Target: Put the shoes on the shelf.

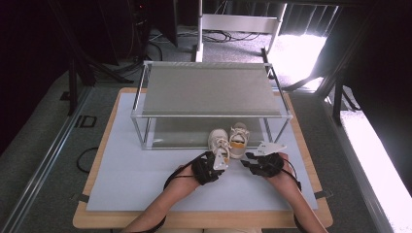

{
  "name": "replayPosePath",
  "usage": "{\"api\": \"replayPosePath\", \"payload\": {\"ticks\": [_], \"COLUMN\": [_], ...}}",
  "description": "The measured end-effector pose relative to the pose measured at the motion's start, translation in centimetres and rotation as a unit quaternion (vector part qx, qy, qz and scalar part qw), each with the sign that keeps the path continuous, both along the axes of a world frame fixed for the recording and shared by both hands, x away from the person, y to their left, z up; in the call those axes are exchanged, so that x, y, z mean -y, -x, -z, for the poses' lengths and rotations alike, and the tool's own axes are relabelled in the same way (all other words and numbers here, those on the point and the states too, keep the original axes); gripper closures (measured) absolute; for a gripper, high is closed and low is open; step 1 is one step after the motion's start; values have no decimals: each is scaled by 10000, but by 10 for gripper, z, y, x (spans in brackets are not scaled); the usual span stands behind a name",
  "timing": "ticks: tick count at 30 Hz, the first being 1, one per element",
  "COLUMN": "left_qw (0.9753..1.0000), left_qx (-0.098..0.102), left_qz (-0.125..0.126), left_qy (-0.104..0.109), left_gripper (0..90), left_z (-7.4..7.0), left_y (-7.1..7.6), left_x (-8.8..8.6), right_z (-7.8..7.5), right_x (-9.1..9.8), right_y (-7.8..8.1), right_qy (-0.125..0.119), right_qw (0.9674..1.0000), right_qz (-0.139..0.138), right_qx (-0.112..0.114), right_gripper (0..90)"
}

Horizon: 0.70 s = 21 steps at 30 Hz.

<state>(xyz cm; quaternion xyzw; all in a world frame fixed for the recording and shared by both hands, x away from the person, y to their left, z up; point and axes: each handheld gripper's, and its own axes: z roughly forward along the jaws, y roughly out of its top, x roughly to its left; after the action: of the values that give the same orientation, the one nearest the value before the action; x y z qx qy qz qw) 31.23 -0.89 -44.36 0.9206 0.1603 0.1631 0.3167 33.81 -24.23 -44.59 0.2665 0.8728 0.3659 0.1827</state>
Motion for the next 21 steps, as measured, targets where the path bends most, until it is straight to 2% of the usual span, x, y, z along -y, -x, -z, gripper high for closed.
{"api": "replayPosePath", "payload": {"ticks": [7,10,16,18,21], "left_qw": [9998,9995,9991,9989,9987], "left_qx": [75,109,211,218,252], "left_qz": [-205,-244,-354,-398,-434], "left_qy": [28,147,91,148,95], "left_gripper": [870,870,869,869,869], "left_z": [-2,-5,-12,-12,-11], "left_y": [-6,-9,-22,-25,-29], "left_x": [0,1,8,8,8], "right_z": [-2,-2,-1,-1,0], "right_x": [4,4,3,2,0], "right_y": [-1,-3,-9,-10,-14], "right_qy": [-60,-117,-233,-260,-261], "right_qw": [9998,9996,9989,9988,9985], "right_qz": [176,258,397,414,479], "right_qx": [38,30,-18,-57,-68], "right_gripper": [668,686,635,618,617]}}
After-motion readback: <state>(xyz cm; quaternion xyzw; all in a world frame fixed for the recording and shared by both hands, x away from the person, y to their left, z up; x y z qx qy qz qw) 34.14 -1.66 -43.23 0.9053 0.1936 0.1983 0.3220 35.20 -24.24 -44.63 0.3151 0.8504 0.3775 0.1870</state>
